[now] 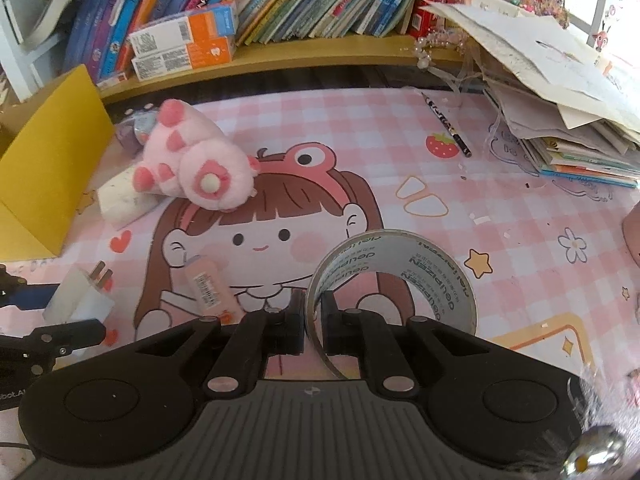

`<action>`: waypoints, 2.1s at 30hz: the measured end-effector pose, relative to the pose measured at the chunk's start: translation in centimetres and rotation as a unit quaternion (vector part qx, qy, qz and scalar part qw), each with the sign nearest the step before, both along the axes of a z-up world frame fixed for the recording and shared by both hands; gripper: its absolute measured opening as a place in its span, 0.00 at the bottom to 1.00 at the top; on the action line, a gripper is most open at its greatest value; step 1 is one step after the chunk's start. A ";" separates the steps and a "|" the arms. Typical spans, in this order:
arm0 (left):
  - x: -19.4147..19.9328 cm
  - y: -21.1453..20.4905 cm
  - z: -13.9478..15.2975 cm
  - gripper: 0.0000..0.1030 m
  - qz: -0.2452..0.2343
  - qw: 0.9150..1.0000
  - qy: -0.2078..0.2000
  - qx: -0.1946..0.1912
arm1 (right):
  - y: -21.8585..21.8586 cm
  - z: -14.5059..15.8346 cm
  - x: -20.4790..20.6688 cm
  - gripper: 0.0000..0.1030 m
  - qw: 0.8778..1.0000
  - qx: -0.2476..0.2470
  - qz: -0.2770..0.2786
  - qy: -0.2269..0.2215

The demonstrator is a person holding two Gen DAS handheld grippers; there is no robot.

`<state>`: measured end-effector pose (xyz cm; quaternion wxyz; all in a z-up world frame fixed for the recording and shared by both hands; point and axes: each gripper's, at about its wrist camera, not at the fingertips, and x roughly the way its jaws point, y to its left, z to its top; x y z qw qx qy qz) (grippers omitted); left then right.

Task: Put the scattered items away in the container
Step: 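Close the left gripper on the charger while the right gripper grips the tape roll rim, then carry the charger and tape roll with both grippers over the yellow box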

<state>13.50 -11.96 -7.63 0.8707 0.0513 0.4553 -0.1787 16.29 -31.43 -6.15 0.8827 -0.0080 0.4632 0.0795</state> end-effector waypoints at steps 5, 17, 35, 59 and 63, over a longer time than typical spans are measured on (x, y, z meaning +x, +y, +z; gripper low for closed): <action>-1.6 0.4 1.4 0.40 0.002 1.000 -0.017 -0.008 | 0.5 1.2 -1.7 0.07 1.000 0.006 0.006 -0.009; -6.1 2.4 5.6 0.40 0.021 0.997 -0.073 -0.030 | 2.5 4.0 -6.2 0.07 0.999 0.034 0.029 -0.028; -10.0 5.0 8.4 0.40 0.042 0.992 -0.112 -0.040 | 5.1 6.1 -10.9 0.08 0.996 0.060 0.054 -0.043; -13.1 11.9 10.8 0.40 0.127 0.979 -0.151 -0.049 | 12.4 8.2 -10.8 0.08 0.984 0.066 0.154 -0.055; -12.9 12.8 11.0 0.40 0.138 0.976 -0.157 -0.054 | 13.4 8.9 -10.5 0.08 0.982 0.063 0.166 -0.060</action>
